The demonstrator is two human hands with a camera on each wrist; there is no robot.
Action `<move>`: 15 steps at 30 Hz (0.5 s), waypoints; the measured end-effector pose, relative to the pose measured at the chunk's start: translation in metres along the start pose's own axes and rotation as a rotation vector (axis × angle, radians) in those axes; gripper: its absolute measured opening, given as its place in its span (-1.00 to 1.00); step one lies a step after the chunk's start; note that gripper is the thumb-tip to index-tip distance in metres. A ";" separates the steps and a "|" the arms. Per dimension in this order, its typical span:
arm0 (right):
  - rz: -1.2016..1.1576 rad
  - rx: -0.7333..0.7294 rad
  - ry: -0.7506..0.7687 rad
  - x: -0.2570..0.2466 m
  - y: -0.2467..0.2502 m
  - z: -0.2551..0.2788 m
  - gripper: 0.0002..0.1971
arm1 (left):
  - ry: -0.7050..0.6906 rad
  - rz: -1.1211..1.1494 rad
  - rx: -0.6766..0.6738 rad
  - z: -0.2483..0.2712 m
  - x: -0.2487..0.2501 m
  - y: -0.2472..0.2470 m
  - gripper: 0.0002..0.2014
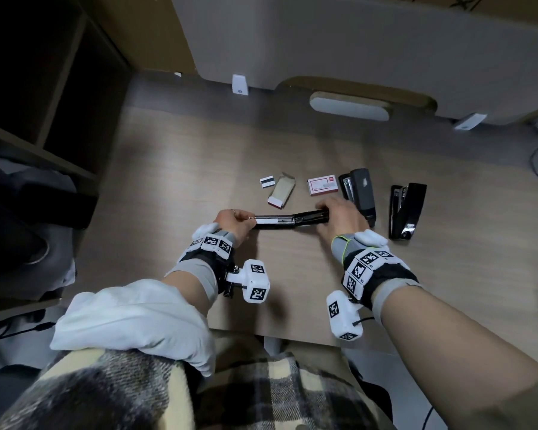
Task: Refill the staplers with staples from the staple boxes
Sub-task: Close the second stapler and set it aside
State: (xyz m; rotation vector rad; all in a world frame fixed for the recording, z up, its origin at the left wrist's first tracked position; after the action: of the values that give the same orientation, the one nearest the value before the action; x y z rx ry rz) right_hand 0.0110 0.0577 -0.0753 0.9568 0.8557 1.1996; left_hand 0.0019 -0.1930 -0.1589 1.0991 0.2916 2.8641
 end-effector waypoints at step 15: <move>0.098 -0.063 0.257 -0.096 -0.026 -0.004 -0.61 | 0.118 0.396 -0.128 0.007 -0.015 0.013 -0.41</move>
State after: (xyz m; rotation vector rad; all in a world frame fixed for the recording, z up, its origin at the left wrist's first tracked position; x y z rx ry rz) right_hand 0.0008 -0.0389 -0.0977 0.8117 0.9756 1.4478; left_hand 0.0178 -0.2064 -0.1608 1.0708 -0.1206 3.2403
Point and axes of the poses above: each hand's wrist, its own z-axis away from the middle knuckle, its own y-axis out of the back of the hand, x = y × z, the point moved 7 cm from there along -z, towards the middle knuckle, and after that the axes turned 15 degrees about z, right-handed, at the moved point
